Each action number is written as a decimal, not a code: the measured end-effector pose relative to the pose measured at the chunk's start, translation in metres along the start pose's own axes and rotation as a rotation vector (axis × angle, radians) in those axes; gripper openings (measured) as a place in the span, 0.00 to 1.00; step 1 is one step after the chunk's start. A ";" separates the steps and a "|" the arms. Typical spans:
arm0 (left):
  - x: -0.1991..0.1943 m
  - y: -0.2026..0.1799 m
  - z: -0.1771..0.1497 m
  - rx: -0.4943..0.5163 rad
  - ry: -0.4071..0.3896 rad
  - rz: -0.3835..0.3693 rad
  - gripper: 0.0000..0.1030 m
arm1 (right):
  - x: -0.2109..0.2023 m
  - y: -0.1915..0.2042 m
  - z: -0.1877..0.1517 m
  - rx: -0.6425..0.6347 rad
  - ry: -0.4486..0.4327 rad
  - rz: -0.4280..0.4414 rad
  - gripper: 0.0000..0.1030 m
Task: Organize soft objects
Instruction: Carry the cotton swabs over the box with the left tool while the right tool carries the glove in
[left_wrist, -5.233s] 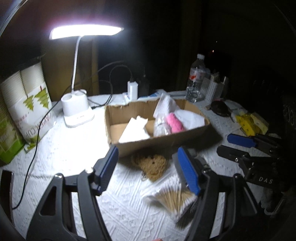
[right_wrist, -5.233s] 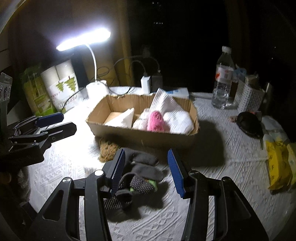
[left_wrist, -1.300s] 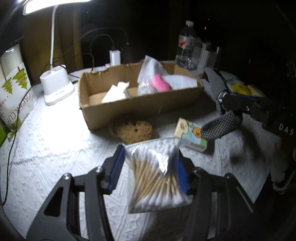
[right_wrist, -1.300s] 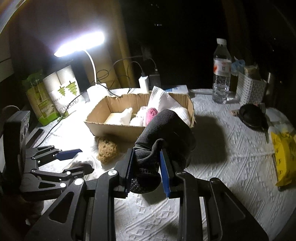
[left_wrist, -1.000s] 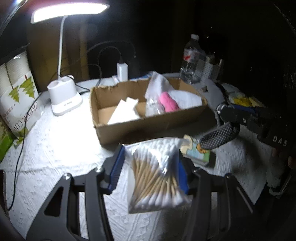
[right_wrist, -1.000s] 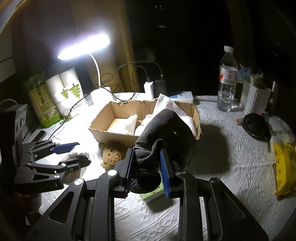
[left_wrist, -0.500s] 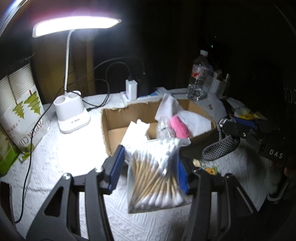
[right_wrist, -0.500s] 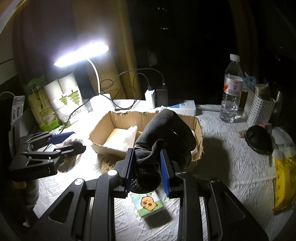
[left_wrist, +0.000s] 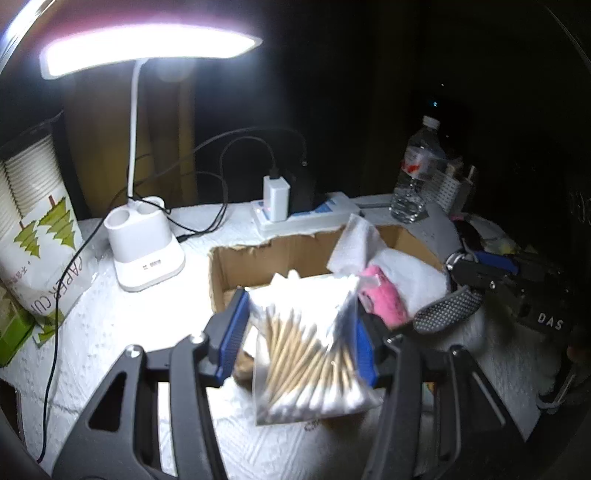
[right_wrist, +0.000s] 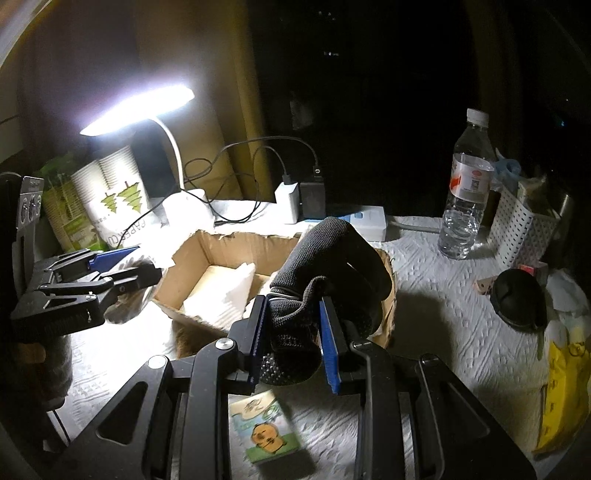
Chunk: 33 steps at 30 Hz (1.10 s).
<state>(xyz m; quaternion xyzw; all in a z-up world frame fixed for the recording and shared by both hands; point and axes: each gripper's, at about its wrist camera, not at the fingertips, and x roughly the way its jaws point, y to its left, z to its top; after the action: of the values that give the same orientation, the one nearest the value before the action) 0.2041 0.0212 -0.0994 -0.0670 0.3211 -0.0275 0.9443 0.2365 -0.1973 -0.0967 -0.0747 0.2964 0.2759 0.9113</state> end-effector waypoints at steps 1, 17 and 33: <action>0.004 0.002 0.002 -0.005 0.000 0.006 0.51 | 0.003 -0.001 0.001 0.000 0.001 -0.004 0.28; 0.051 0.006 0.007 0.011 0.027 0.051 0.51 | 0.054 -0.029 0.003 0.005 0.058 -0.055 0.28; 0.057 0.002 0.010 0.015 0.010 0.043 0.52 | 0.090 -0.030 -0.009 -0.016 0.155 -0.077 0.28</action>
<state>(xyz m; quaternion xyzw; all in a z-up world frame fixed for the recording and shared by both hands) 0.2558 0.0189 -0.1264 -0.0527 0.3271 -0.0102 0.9435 0.3087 -0.1837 -0.1577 -0.1144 0.3607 0.2363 0.8950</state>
